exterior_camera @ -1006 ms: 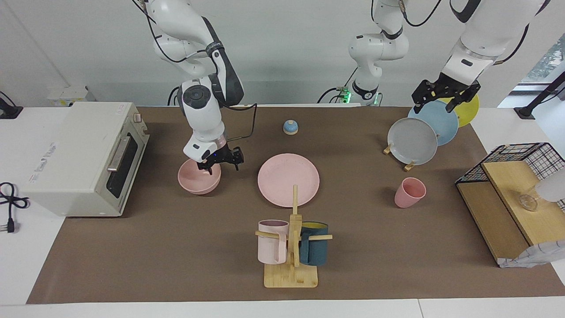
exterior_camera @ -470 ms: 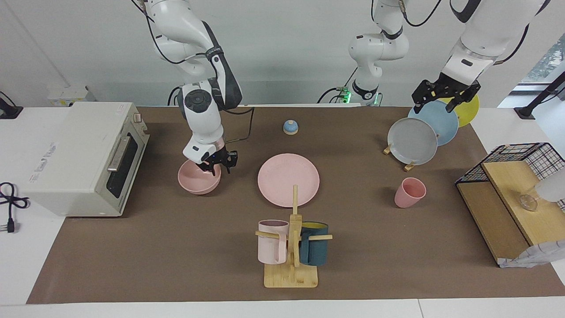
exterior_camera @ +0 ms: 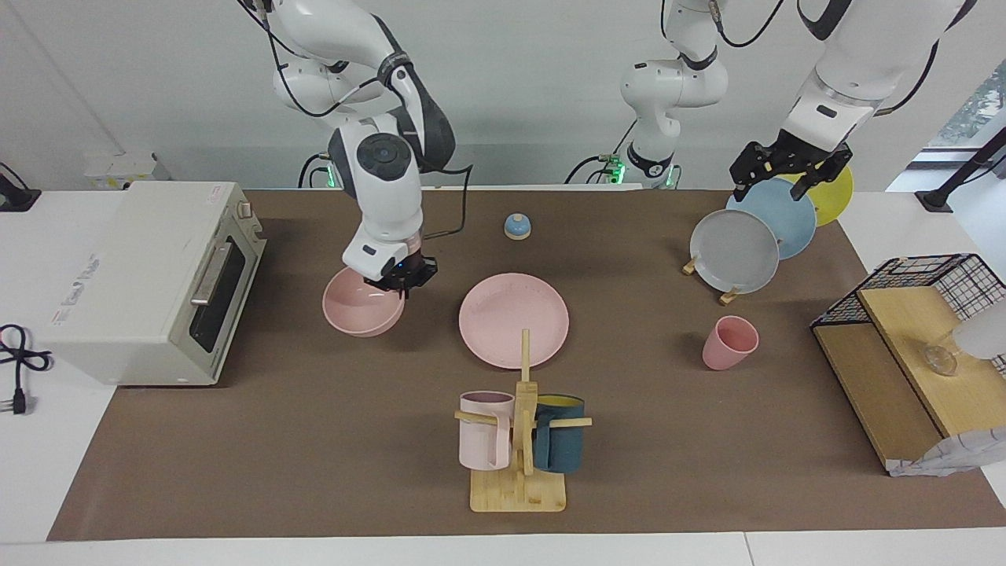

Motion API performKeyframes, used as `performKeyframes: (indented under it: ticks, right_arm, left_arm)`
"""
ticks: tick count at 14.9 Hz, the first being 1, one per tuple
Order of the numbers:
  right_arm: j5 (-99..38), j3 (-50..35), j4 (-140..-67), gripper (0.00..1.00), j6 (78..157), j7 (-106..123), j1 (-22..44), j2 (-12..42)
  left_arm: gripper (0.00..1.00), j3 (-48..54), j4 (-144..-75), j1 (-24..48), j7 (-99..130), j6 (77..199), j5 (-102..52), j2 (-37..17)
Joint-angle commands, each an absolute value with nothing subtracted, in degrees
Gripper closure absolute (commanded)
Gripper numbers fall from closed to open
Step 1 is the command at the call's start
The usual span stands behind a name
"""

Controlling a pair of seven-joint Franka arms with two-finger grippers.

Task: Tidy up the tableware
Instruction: 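Grasp the pink bowl with the right gripper and lift it toward the plate, then lower the bowl onto the plate while the left gripper grasps the cup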

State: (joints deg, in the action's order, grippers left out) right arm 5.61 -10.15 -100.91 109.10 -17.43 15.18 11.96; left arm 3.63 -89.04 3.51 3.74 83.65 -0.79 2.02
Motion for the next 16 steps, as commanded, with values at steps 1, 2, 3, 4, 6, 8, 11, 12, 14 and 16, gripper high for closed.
performKeyframes:
  ticks: [1,2,3,4,6,8,11,12,14,16]
  right_arm:
    - [5.5,-10.4,-87.8,1.00,103.5,-30.4,22.9,20.2]
    - [5.8,-10.4,-83.4,1.00,101.3,-34.9,26.2,23.3]
    - [6.0,-10.4,-78.1,1.00,100.1,-39.2,30.1,27.2]
    - [6.1,-10.3,-75.2,1.00,100.5,-43.0,32.1,29.9]
    - [9.7,-10.4,-74.8,1.00,105.7,-46.4,33.9,32.9]
    - [10.5,-10.4,-78.6,1.00,110.2,-46.6,33.3,32.7]
    - [10.4,-10.4,-83.8,1.00,115.9,-46.7,33.5,32.3]
    - [10.3,-10.4,-84.0,1.00,116.2,-46.8,34.0,32.4]
    - [10.4,-10.4,-83.9,1.00,116.6,-48.1,34.1,32.6]
    - [9.4,-10.5,-83.8,1.00,117.9,-48.5,34.0,32.7]
  left_arm:
    - [0.00,3.4,-90.4,3.3,4.2,84.9,0.3,3.3]
    - [0.00,3.4,-90.4,3.3,4.2,85.5,0.2,3.2]
    - [0.00,3.3,-90.4,3.2,4.1,86.2,-0.1,2.3]
    - [0.00,3.3,-90.5,2.8,4.1,88.0,-0.7,1.0]
    - [0.00,3.3,-90.5,1.9,4.2,92.9,-1.6,-4.0]
    - [0.00,3.3,-90.3,2.5,4.9,99.6,-2.3,-10.9]
    - [0.00,3.3,-90.2,2.8,4.8,106.3,-2.5,-16.8]
    - [0.00,3.3,-90.2,2.8,4.7,107.1,-2.2,-17.7]
    - [0.00,3.3,-90.3,2.9,4.7,109.3,-2.0,-19.5]
    - [0.00,3.3,-91.7,3.2,4.7,111.3,-2.1,-19.9]
